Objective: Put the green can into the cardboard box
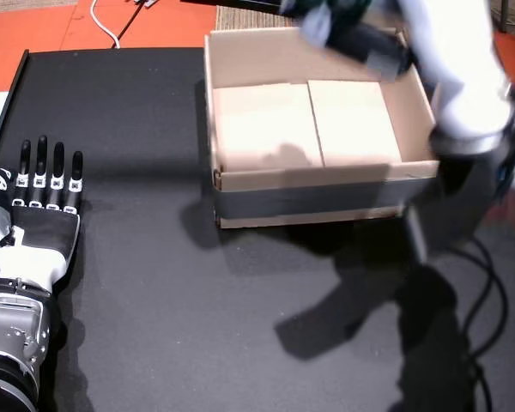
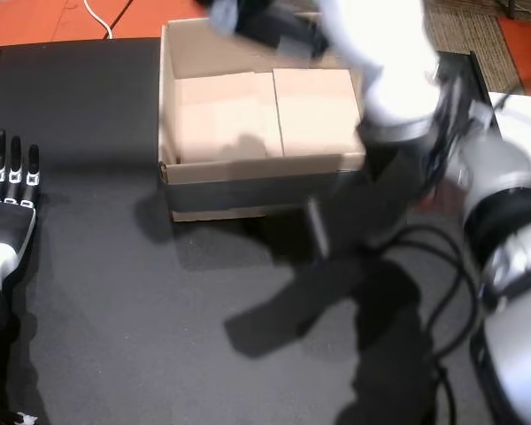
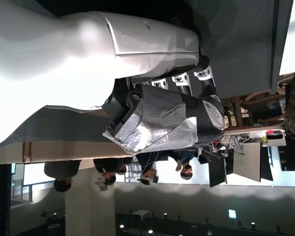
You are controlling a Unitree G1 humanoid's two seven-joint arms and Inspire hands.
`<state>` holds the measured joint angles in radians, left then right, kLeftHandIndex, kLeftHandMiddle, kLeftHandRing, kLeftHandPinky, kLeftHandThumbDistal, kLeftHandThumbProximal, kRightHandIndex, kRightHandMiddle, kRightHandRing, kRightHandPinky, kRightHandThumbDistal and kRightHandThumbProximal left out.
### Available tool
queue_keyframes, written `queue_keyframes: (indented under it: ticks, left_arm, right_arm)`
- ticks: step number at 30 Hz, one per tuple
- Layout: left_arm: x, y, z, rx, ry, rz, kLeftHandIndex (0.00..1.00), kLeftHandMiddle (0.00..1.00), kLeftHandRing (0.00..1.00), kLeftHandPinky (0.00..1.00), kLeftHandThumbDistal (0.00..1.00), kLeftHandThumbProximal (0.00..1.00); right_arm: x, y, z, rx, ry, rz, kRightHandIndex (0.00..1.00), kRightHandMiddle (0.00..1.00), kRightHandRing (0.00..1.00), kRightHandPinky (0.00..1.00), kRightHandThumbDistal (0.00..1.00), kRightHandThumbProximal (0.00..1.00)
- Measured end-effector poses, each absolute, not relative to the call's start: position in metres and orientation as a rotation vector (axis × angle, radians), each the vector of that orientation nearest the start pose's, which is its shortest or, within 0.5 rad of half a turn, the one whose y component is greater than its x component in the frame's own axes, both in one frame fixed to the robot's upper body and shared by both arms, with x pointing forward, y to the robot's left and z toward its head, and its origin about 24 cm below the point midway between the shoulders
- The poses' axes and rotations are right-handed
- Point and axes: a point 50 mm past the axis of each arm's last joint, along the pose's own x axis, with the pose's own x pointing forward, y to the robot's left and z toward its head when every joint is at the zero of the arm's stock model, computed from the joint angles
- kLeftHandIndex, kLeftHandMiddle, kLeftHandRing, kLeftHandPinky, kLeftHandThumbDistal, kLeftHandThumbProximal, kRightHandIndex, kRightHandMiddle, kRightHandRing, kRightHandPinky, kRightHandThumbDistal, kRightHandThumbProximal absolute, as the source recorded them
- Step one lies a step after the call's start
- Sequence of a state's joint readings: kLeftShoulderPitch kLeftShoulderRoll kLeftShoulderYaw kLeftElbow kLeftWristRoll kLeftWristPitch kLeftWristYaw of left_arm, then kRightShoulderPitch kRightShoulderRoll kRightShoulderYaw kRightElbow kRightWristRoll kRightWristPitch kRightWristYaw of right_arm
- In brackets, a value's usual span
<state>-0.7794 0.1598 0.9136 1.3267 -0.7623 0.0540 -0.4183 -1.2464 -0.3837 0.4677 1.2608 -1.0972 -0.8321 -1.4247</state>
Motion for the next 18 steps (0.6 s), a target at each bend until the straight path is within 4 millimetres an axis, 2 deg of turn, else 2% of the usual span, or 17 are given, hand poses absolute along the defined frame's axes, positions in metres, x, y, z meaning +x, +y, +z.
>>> queue_keyframes:
  ticks: [3, 5, 7, 9, 11, 13, 14, 15, 18]
  left_arm:
    - [0.342, 0.211, -0.002, -1.371, 0.083, 0.236, 0.49, 0.52, 0.63, 0.74, 0.00, 0.56]
    - [0.343, 0.211, -0.002, -1.371, 0.085, 0.236, 0.51, 0.54, 0.65, 0.77, 0.00, 0.60]
    - [0.343, 0.211, -0.002, -1.369, 0.084, 0.235, 0.52, 0.53, 0.65, 0.77, 0.00, 0.61]
    - [0.343, 0.211, -0.002, -1.368, 0.084, 0.236, 0.52, 0.52, 0.64, 0.79, 0.00, 0.59]
    - [0.343, 0.212, -0.002, -1.369, 0.082, 0.235, 0.51, 0.52, 0.64, 0.78, 0.00, 0.58]
    - [0.343, 0.211, -0.002, -1.368, 0.082, 0.234, 0.51, 0.53, 0.63, 0.77, 0.00, 0.58]
    - [0.343, 0.211, -0.002, -1.368, 0.082, 0.234, 0.51, 0.53, 0.63, 0.77, 0.00, 0.58]
    - [0.343, 0.211, -0.002, -1.366, 0.082, 0.234, 0.50, 0.53, 0.63, 0.76, 0.00, 0.58]
    - [0.343, 0.209, -0.002, -1.367, 0.083, 0.232, 0.51, 0.53, 0.64, 0.76, 0.00, 0.57]
  right_arm:
    - [0.374, -0.124, 0.228, -0.959, -1.433, -0.232, 0.00, 0.00, 0.04, 0.20, 0.24, 0.34]
    - [0.378, -0.127, 0.225, -1.016, -1.373, -0.229, 0.00, 0.00, 0.03, 0.19, 0.19, 0.38]
    - [0.381, -0.129, 0.225, -1.051, -1.312, -0.228, 0.00, 0.00, 0.05, 0.20, 0.18, 0.31]
    - [0.387, -0.130, 0.230, -1.087, -1.239, -0.216, 0.00, 0.00, 0.06, 0.21, 0.21, 0.24]
    - [0.392, -0.130, 0.240, -1.130, -1.176, -0.209, 0.01, 0.03, 0.08, 0.21, 0.22, 0.24]
    - [0.398, -0.128, 0.250, -1.178, -1.114, -0.194, 0.02, 0.03, 0.09, 0.22, 0.16, 0.26]
    - [0.401, -0.127, 0.255, -1.204, -1.066, -0.181, 0.00, 0.02, 0.08, 0.23, 0.14, 0.25]
    - [0.405, -0.127, 0.258, -1.231, -0.998, -0.166, 0.00, 0.00, 0.06, 0.23, 0.14, 0.20]
    - [0.415, -0.129, 0.255, -1.299, -0.811, -0.097, 0.00, 0.00, 0.03, 0.22, 0.16, 0.17]
